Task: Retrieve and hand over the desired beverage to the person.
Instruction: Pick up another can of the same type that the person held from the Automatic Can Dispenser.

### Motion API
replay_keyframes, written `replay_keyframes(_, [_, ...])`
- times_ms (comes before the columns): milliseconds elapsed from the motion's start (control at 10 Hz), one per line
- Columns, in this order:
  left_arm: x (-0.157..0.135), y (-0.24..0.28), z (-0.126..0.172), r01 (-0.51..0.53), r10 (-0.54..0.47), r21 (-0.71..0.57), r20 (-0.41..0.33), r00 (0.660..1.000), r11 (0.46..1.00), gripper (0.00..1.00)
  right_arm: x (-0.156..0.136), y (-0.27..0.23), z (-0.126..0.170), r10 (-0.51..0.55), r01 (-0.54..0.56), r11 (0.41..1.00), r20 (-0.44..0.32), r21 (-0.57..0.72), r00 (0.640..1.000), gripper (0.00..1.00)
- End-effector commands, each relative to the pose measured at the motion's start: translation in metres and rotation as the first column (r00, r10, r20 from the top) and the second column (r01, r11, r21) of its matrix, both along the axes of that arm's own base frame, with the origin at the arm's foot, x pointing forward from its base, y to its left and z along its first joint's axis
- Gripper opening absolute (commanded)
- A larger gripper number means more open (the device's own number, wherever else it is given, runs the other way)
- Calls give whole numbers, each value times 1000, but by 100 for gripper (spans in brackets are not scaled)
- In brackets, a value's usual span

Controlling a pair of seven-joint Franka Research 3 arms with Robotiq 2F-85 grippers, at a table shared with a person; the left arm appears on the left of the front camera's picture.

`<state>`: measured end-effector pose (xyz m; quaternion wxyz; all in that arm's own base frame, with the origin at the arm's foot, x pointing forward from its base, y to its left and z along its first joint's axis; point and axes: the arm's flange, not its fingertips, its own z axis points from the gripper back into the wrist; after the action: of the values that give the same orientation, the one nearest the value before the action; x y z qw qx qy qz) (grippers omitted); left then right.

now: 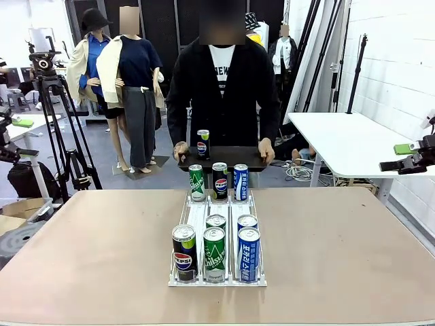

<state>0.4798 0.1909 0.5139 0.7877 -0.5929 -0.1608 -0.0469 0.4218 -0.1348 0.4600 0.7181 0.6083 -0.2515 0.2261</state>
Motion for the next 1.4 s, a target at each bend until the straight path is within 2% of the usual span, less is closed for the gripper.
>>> replay_keyframes(0, [3,7,-16,-27,25,-67,-27,999,997,100,-1,2,0,3,-4,1000,13,7,1000,100])
replay_keyframes(200, [7,15,-45,-52,45,-89,-80,996,995,100,-1,2,0,3,-4,1000,13,7,1000,100])
replay_keyframes(500, [10,13,-65,-50,39,-98,-119,992,994,100,-1,2,0,3,-4,1000,13,7,1000,100])
replay_keyframes(800, [8,8,-55,-81,71,-78,-116,991,994,100,-1,2,0,3,-4,1000,13,7,1000,100])
replay_keyframes(900, [11,13,-70,-43,34,-72,-122,992,996,100,-1,2,0,3,-4,1000,13,7,1000,100])
replay_keyframes(1300, [11,13,-70,-43,34,-72,-122,992,996,100,-1,2,0,3,-4,1000,13,7,1000,100])
